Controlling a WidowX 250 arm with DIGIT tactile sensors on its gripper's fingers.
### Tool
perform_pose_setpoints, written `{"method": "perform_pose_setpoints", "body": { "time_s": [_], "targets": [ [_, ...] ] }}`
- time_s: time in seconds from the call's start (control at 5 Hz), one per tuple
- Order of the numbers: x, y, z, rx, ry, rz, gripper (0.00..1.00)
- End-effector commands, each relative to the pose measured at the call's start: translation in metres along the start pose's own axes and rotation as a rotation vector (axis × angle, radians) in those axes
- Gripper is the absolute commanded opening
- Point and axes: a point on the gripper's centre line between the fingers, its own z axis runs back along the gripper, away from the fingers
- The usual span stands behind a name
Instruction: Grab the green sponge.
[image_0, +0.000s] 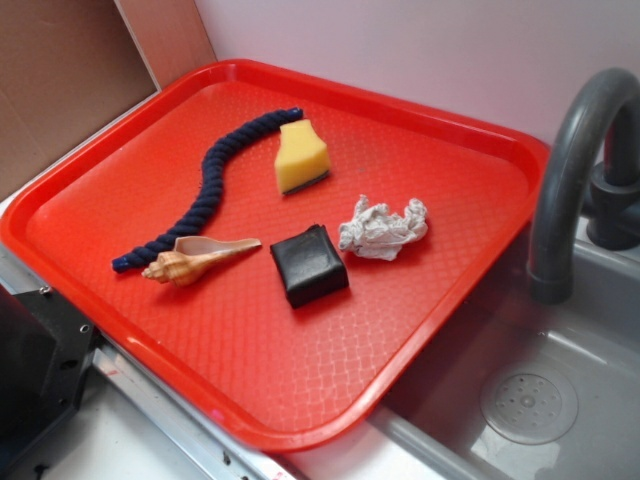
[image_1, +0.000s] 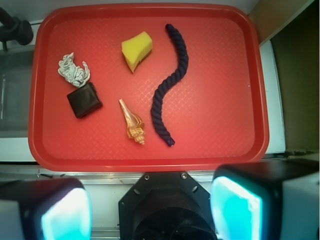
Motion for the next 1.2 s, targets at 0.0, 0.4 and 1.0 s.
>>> {"method": "perform_pose_setpoints", "body": {
  "time_s": [0.0, 0.4, 1.0],
  "targets": [
    [0.048, 0.003, -0.008, -0.04, -0.059, 0.272, 1.0],
    [0.111, 0.01, -0.041, -0.065, -0.157, 0.638, 1.0],
    [0.177, -0.002, -0.13, -0.034, -0.071, 0.667, 1.0]
  ]
}}
